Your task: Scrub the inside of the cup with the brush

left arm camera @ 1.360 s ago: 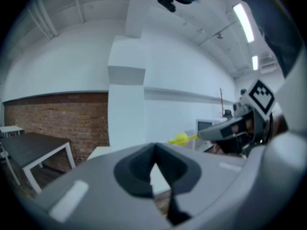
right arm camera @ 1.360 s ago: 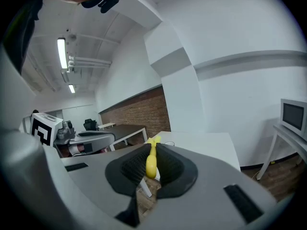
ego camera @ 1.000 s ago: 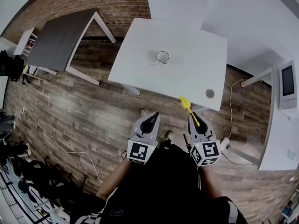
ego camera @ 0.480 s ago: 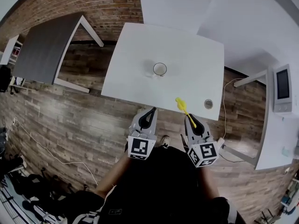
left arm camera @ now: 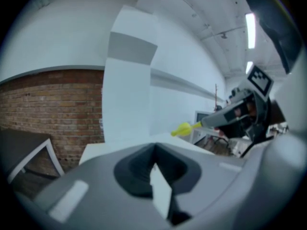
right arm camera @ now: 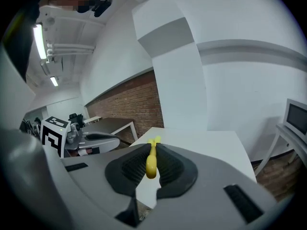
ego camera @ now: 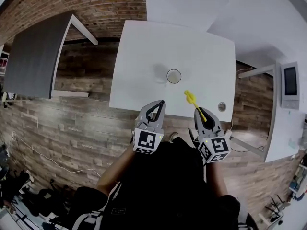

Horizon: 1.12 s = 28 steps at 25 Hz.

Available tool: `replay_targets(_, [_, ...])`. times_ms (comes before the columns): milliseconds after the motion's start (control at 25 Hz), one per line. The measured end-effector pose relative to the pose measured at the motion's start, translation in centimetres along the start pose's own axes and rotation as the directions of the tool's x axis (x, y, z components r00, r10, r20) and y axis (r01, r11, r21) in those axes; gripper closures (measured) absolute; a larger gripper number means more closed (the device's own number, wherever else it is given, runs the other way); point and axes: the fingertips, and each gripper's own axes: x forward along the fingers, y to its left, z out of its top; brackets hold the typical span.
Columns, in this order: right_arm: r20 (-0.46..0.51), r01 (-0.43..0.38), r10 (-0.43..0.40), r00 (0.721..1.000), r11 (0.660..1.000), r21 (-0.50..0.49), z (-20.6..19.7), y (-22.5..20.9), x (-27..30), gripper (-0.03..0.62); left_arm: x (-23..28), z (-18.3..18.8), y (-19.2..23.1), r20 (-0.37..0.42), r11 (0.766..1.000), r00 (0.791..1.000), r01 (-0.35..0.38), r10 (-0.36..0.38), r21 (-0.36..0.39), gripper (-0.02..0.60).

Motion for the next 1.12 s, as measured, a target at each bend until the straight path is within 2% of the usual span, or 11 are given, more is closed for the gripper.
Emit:
replay_targets(120, [-0.008, 0.026, -0.026, 1.000, 1.000, -0.002, 0.5, 0.6, 1.1, 0.563, 0.4, -0.3, 1.6, -0.003, 1.000, 1.000, 0.025, -0.025, 0.018, 0.577])
replay_targets(320, [-0.013, 0.064, -0.064, 0.998, 0.998, -0.001, 1.5, 1.2, 2.1, 0.563, 1.6, -2.6, 3.3, -0.056, 0.998, 0.996, 0.067, -0.065, 0.023, 0.577])
replay_targets(440, [-0.029, 0.060, -0.060, 0.998, 0.998, -0.010, 2.0, 1.6, 2.7, 0.563, 2.1, -3.7, 3.8, -0.081, 0.996, 0.993, 0.087, -0.087, 0.000, 0.575])
replay_targets(720, [-0.060, 0.029, -0.029, 0.998, 1.000, 0.010, 1.9, 0.1, 5.1, 0.563, 4.5, -4.6, 4.1, -0.119, 0.994, 0.987, 0.111, -0.109, 0.004, 0.551])
replay_targets(840, [-0.085, 0.003, -0.001, 0.996, 1.000, 0.019, 1.9, -0.2, 6.6, 0.563, 5.7, -5.4, 4.2, -0.169, 0.990, 0.976, 0.141, -0.139, -0.005, 0.500])
replay_targets(1000, [-0.134, -0.028, 0.030, 0.991, 1.000, 0.014, 1.6, -0.7, 8.8, 0.563, 7.5, -7.0, 4.5, -0.232, 0.985, 0.958, 0.171, -0.170, -0.019, 0.491])
replay_targets(1120, [-0.166, -0.039, 0.044, 0.985, 0.999, 0.032, 1.1, -1.3, 10.1, 0.563, 9.4, -9.4, 4.0, -0.289, 0.977, 0.933, 0.210, -0.212, -0.039, 0.480])
